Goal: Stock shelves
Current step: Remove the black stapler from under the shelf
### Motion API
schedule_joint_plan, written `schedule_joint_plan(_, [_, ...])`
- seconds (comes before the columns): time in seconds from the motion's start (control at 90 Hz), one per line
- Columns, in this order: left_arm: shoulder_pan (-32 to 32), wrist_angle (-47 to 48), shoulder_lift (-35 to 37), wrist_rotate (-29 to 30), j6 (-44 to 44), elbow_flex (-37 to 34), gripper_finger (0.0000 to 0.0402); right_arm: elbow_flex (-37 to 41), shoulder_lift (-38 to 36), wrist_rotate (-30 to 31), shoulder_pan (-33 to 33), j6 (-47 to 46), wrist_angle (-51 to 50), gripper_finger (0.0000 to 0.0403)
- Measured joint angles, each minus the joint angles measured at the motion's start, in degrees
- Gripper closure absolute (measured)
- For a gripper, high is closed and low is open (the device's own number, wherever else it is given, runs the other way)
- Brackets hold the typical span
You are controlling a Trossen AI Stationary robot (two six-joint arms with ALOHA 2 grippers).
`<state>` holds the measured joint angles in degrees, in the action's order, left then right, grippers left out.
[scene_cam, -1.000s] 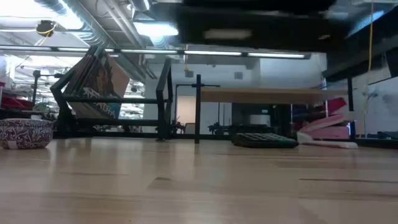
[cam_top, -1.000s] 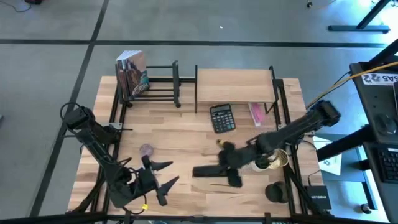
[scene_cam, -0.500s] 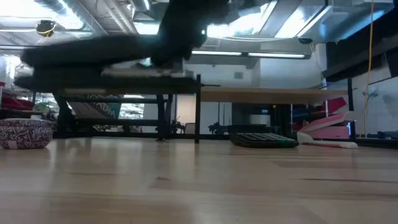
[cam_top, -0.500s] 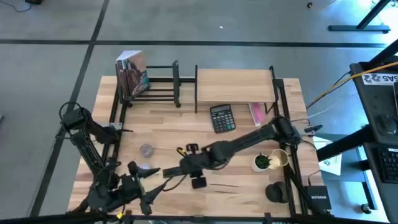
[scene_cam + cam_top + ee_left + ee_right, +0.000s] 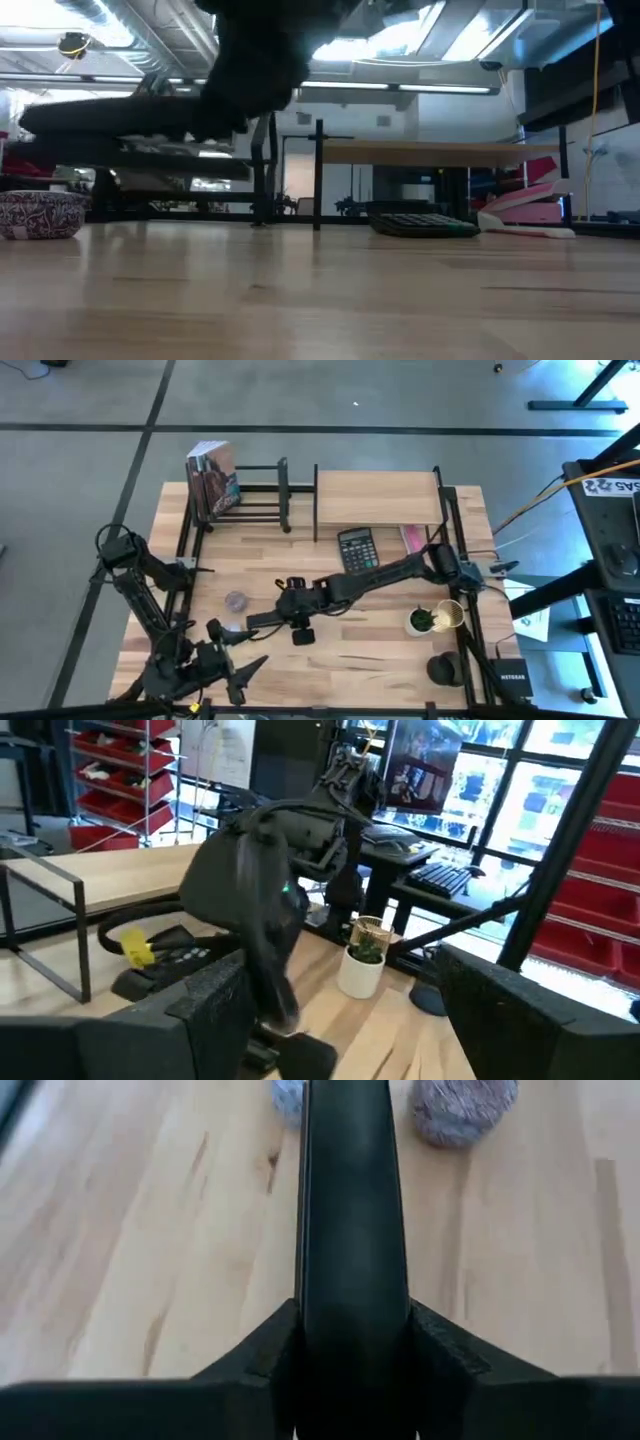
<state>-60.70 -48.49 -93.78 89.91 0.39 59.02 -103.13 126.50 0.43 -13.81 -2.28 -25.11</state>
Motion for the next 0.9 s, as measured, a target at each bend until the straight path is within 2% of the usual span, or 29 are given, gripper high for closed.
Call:
schedule_joint_plan(0.344, [0.52,-0.02,-0.02,0.11,-0.38,-0.02,0.0126,0.0,4.76,1.51,0.48,-0.22,4.32,0.0289])
schedule_joint_plan(0.689, [0.54,0.04,-0.02,0.22,-0.38,-0.02,0.0126,0.02,4.75,1.06,1.82,-2.0,2.99,0.0289])
schedule_joint_plan(0.8, [0.5,0.08,0.0,0.1,-0.36,-0.02,0.0126,0.02,4.58,-1.53,1.36,-5.48,2.77,0.0289])
schedule_joint_plan(0.9, [0.52,0.43,0.0,0.07,-0.37,-0.02,0.0126,0.02,4.8,-0.66,1.02,-9.2,2.65,0.0289])
